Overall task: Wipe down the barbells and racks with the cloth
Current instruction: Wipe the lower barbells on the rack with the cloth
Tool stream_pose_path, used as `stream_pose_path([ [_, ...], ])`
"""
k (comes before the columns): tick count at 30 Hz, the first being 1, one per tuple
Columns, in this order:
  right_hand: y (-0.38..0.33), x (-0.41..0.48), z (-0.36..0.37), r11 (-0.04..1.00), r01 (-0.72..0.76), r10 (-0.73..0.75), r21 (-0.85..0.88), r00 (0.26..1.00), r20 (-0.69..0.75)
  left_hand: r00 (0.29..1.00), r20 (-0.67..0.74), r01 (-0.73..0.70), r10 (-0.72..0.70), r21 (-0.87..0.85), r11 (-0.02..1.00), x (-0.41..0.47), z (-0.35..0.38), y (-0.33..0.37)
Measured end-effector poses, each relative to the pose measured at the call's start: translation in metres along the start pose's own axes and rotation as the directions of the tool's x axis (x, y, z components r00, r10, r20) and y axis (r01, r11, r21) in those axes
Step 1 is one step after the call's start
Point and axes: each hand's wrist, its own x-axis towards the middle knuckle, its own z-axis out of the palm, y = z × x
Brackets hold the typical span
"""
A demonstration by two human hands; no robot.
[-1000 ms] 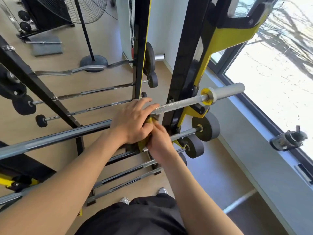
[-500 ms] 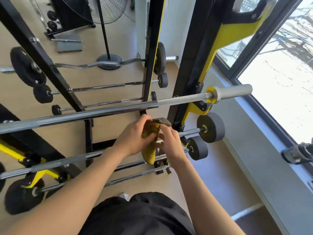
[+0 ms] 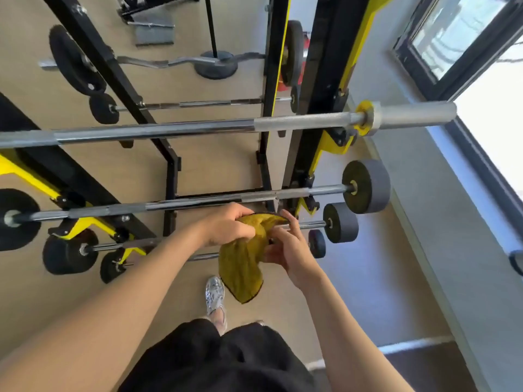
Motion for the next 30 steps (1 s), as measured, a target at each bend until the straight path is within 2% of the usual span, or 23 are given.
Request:
stream_pose_path([
  [2,0.009,0.004,-0.006,0.993,-0.1,0.103,-0.058,0.993,0.056,0.999,-0.02,0.03,-0.031,-0.037,0.999,-0.001,0.005,-0.01],
  [4,0.016,0.008,-0.008,0.959,-0.125,0.14,-0.254,0.989,0.043,0.992,-0.084,0.089,-0.095,-0.073,0.993,-0.001,0.007,-0.023],
  [6,0.018,0.014,-0.004,0.92,-0.044,0.06,-0.389,0.998,0.029,0.972,-0.192,0.123,-0.135,-0.073,0.99,0.002,0.01,-0.038],
  [9,0.015,0.028,0.005,0.931,0.089,-0.112,-0.354,0.993,-0.046,0.914,-0.389,0.154,-0.115,0.069,0.986,0.004,0.009,-0.06],
  [11,0.012,0.038,0.011,0.929,0.14,-0.189,-0.342,0.975,-0.114,0.887,-0.453,0.164,-0.093,0.12,0.979,0.004,0.005,-0.072],
  [12,0.01,0.043,0.014,0.906,0.166,-0.236,-0.389,0.961,-0.141,0.881,-0.466,0.16,-0.083,0.129,0.979,0.004,0.004,-0.078],
  [17,-0.007,0.081,0.04,0.625,0.291,-0.541,-0.724,0.83,-0.133,0.842,-0.539,0.096,-0.007,0.138,0.986,0.013,-0.009,-0.109],
  [19,-0.013,0.101,0.056,0.541,0.288,-0.601,-0.79,0.79,-0.123,0.828,-0.56,0.099,0.0,0.146,0.984,0.02,-0.018,-0.127],
  [21,-0.016,0.121,0.076,0.502,0.251,-0.612,-0.828,0.78,-0.134,0.817,-0.576,0.107,-0.007,0.139,0.985,0.026,-0.028,-0.144],
  [24,-0.015,0.151,0.11,0.491,0.172,-0.579,-0.854,0.797,-0.173,0.796,-0.606,0.116,-0.017,0.124,0.986,0.028,-0.045,-0.168],
  [26,-0.015,0.166,0.137,0.54,0.162,-0.529,-0.826,0.829,-0.183,0.761,-0.649,0.112,-0.014,0.11,0.988,0.027,-0.06,-0.184],
  [28,-0.01,0.176,0.164,0.654,0.205,-0.483,-0.728,0.854,-0.194,0.708,-0.706,0.114,-0.005,0.106,0.988,0.024,-0.077,-0.201],
  [29,-0.004,0.179,0.177,0.68,0.253,-0.478,-0.688,0.865,-0.154,0.679,-0.734,0.126,-0.008,0.106,0.986,0.022,-0.086,-0.21],
  [30,0.003,0.18,0.19,0.641,0.308,-0.485,-0.703,0.873,-0.06,0.648,-0.762,0.144,-0.01,0.11,0.983,0.018,-0.095,-0.22],
])
